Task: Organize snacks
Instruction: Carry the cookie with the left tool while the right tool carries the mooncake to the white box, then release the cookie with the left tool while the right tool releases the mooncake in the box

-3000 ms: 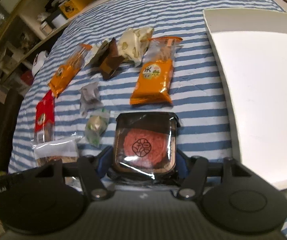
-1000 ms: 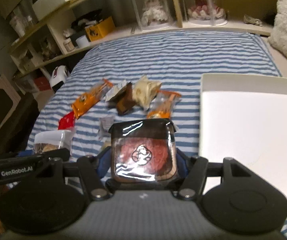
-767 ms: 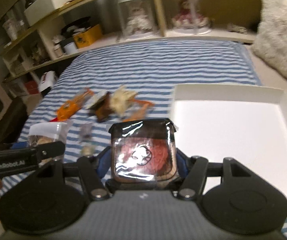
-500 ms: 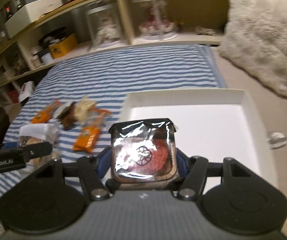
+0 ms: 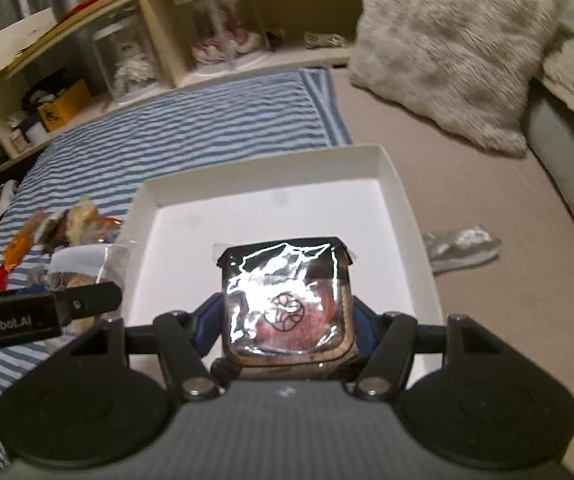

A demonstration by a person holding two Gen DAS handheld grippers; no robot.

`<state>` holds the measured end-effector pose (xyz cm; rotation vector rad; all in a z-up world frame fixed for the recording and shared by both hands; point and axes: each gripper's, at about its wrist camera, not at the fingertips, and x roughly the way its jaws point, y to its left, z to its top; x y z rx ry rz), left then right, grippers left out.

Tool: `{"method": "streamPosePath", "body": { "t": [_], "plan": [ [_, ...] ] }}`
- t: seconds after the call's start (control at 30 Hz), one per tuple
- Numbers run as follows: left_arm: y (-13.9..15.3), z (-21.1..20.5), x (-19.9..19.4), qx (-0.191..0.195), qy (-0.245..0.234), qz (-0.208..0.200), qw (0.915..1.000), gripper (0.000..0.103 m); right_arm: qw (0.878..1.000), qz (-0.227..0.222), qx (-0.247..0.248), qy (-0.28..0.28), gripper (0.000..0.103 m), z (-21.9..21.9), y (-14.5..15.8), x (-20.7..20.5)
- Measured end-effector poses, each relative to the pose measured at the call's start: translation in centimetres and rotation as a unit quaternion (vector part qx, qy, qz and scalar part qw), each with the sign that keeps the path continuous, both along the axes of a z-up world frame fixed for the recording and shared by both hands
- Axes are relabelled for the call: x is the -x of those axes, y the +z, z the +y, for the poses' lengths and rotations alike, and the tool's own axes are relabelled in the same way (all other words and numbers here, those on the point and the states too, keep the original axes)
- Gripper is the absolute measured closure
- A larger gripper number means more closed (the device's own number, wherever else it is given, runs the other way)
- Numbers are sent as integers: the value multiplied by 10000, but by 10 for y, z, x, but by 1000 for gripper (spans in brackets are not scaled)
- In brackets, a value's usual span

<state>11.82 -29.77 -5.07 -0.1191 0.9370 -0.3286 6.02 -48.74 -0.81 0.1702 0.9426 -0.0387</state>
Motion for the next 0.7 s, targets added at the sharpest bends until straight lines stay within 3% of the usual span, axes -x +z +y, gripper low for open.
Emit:
{"method": "streamPosePath", "body": {
  "t": [0.2, 0.43, 0.57, 0.7],
  "plan": [
    [-18, -17, -17, 194, 39, 288, 9994, 39, 9998, 81, -87, -132, 33, -24, -13, -6],
    [-24, -29, -30, 148, 20, 274, 9995, 36, 9995, -86, -191, -237, 32, -37, -22, -23],
    [-24, -30, -28, -6, -127, 209, 9997, 12, 9990, -152, -268, -332, 28, -43, -24, -30],
    [-28, -29, -25, -183, -221, 299, 9991, 7, 9993, -110, -159, -334, 23, -45, -21, -27]
  ]
}}
